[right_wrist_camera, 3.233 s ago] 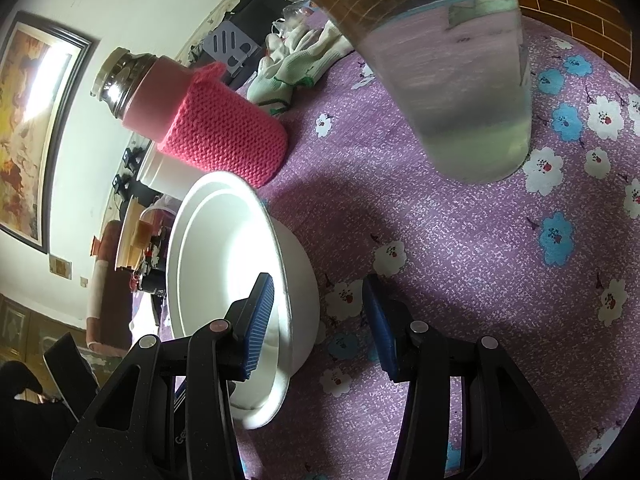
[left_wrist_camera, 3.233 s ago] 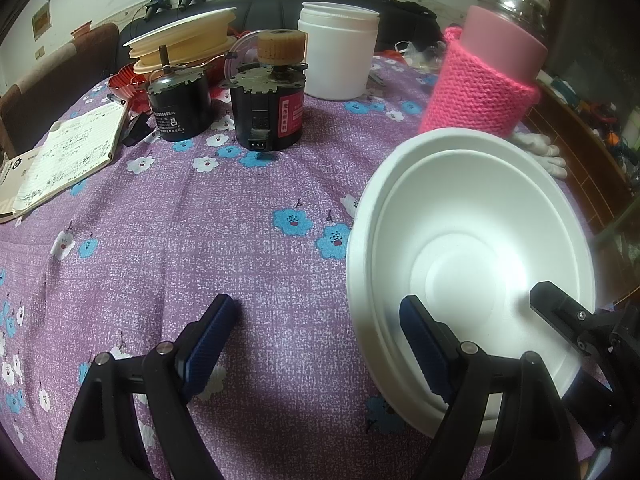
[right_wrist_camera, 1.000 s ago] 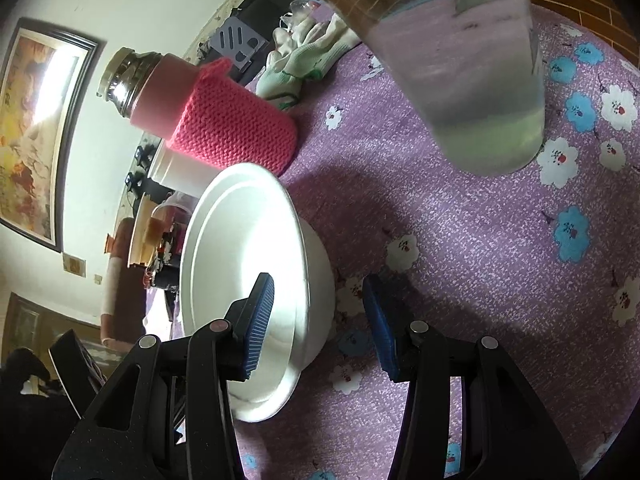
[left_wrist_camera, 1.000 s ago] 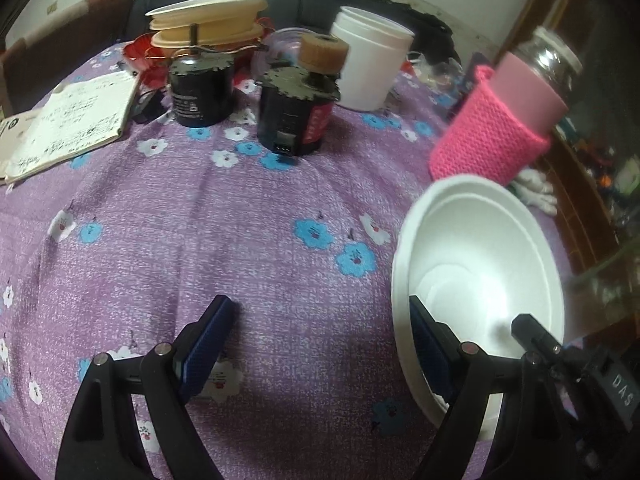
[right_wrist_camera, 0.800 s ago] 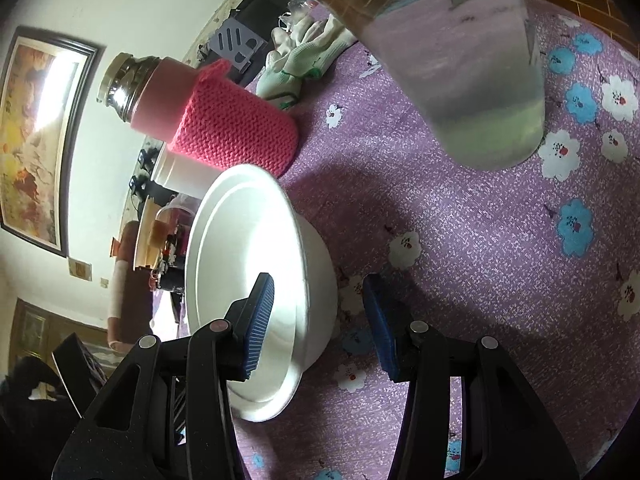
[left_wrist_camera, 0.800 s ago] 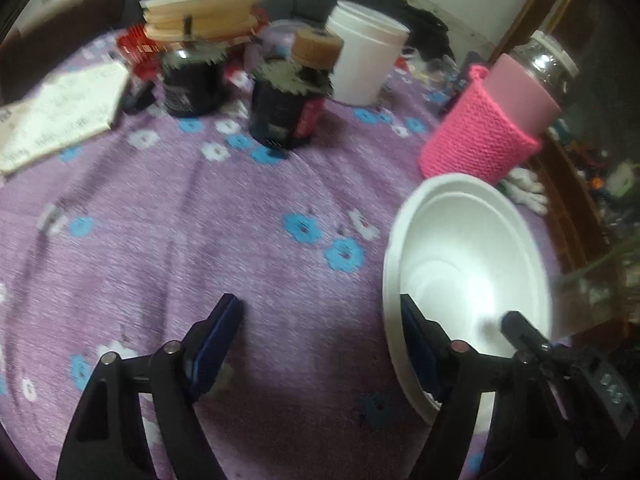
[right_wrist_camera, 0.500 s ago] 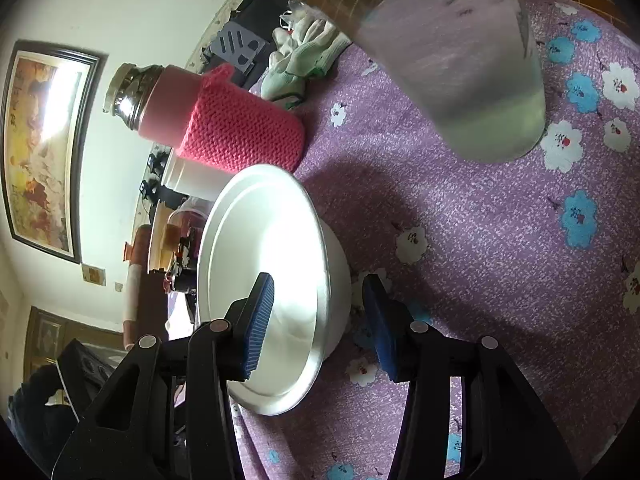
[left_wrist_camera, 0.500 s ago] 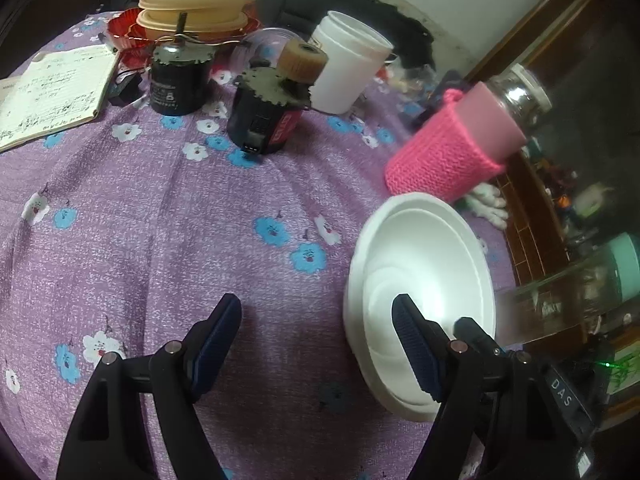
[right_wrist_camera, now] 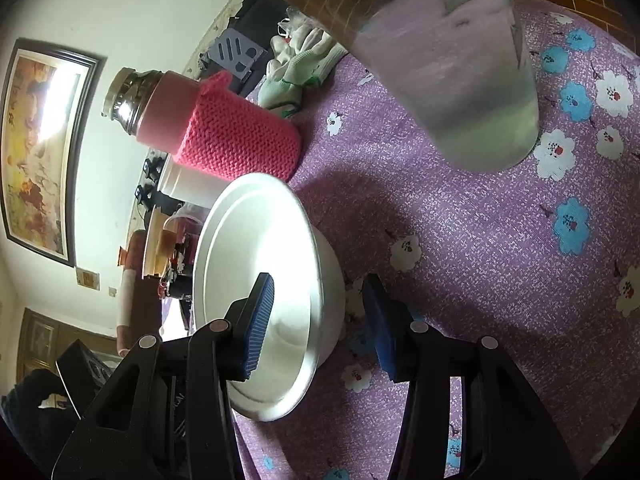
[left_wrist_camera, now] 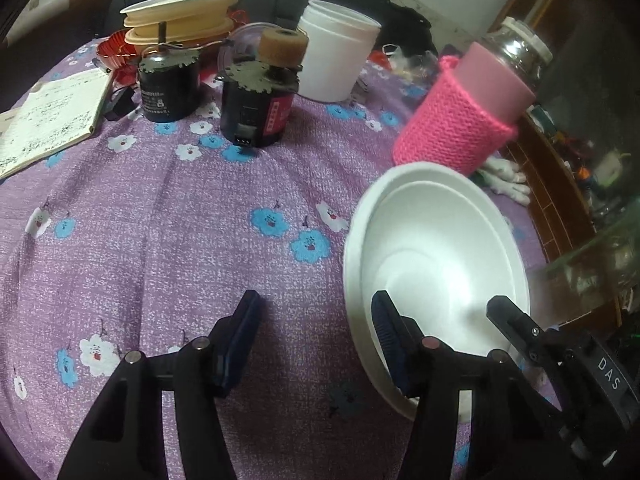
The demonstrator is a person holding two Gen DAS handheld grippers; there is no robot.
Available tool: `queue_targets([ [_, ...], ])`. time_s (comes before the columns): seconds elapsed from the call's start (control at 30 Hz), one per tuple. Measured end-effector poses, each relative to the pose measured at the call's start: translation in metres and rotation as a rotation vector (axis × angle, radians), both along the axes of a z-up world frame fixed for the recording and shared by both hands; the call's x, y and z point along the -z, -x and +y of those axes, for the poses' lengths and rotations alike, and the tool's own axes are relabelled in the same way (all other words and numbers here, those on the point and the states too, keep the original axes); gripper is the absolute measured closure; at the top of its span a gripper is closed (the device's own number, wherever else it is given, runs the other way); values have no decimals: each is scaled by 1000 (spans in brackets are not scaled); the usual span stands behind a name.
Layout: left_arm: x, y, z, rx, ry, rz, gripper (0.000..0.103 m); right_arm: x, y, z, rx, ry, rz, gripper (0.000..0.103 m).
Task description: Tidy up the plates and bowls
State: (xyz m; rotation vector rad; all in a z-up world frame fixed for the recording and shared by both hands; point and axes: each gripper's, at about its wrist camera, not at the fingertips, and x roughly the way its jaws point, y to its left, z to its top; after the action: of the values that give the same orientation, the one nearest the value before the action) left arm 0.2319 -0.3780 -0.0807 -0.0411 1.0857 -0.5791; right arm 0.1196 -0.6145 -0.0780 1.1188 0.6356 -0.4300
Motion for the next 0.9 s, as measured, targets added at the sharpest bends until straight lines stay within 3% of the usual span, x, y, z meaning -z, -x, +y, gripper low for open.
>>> queue_targets([
  [0.6,-2,6,-8,-19,-90,-125,44,1,1,0,0,-7,8,57],
  [0.9,1,7,-9,-19,-109,-126,44,2,0,0,-2,-8,10,57],
])
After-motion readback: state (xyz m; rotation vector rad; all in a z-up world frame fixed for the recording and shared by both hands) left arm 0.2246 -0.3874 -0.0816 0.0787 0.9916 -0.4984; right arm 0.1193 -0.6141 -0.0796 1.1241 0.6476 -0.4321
